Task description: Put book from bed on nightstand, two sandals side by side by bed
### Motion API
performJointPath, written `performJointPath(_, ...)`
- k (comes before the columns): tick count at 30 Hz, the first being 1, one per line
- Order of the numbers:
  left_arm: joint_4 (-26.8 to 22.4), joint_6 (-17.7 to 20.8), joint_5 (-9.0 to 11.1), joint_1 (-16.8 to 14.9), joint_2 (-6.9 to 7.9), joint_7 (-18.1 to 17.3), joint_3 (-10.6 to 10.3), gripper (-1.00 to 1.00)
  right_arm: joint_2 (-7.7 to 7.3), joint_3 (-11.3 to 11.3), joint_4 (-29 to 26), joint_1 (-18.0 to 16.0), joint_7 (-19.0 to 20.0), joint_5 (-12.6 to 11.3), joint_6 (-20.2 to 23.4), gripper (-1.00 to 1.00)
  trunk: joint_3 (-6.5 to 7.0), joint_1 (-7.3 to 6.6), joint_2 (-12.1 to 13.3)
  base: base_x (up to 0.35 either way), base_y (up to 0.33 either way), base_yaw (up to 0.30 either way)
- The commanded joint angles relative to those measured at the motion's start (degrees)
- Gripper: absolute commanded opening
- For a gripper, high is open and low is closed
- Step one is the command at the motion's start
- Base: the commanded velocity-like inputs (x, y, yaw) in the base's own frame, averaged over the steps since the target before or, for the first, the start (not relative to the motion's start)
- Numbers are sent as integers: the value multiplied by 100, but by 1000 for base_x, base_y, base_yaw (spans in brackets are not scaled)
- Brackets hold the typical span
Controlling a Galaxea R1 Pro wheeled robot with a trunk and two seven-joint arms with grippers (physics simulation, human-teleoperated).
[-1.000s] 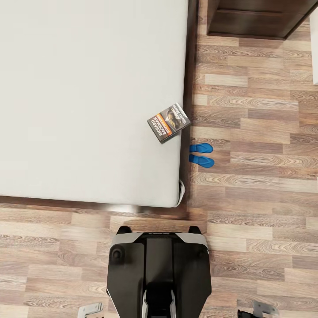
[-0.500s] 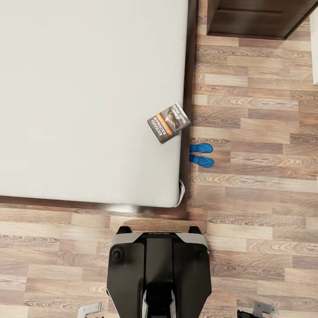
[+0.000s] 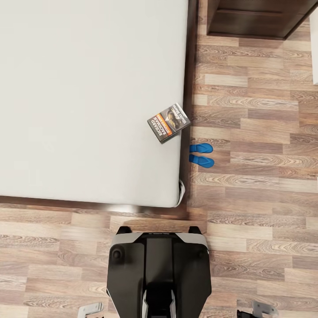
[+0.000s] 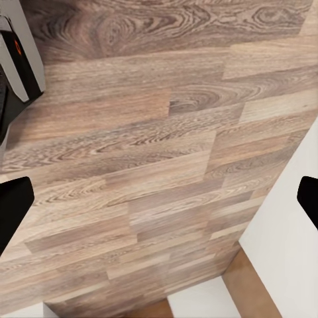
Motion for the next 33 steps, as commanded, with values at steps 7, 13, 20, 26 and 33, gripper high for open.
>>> performJointPath(7, -11, 25, 57, 2, 5, 13, -6, 100, 6, -40, 8, -1, -6, 53, -26, 100, 23, 3, -8, 0, 0, 0)
performJointPath(13, -14, 31, 58, 4, 6, 13, -6, 100, 7, -42, 8, -1, -6, 52, -27, 100, 68, 3, -8, 0, 0, 0)
performJointPath(20, -18, 34, 61, 6, 8, 9, -9, 100, 5, -46, 8, -1, -6, 51, -28, 100, 127, 3, -8, 0, 0, 29)
performJointPath(26, -20, 34, 71, 9, 8, 8, -7, 100, 5, -48, 8, 0, -6, 51, -28, 100, 179, 3, -8, 0, 0, 58)
performJointPath(33, -25, 34, 76, 11, 8, 5, -4, 100, 7, -46, 11, -1, -6, 51, -25, 100, 239, 3, -8, 0, 0, 68)
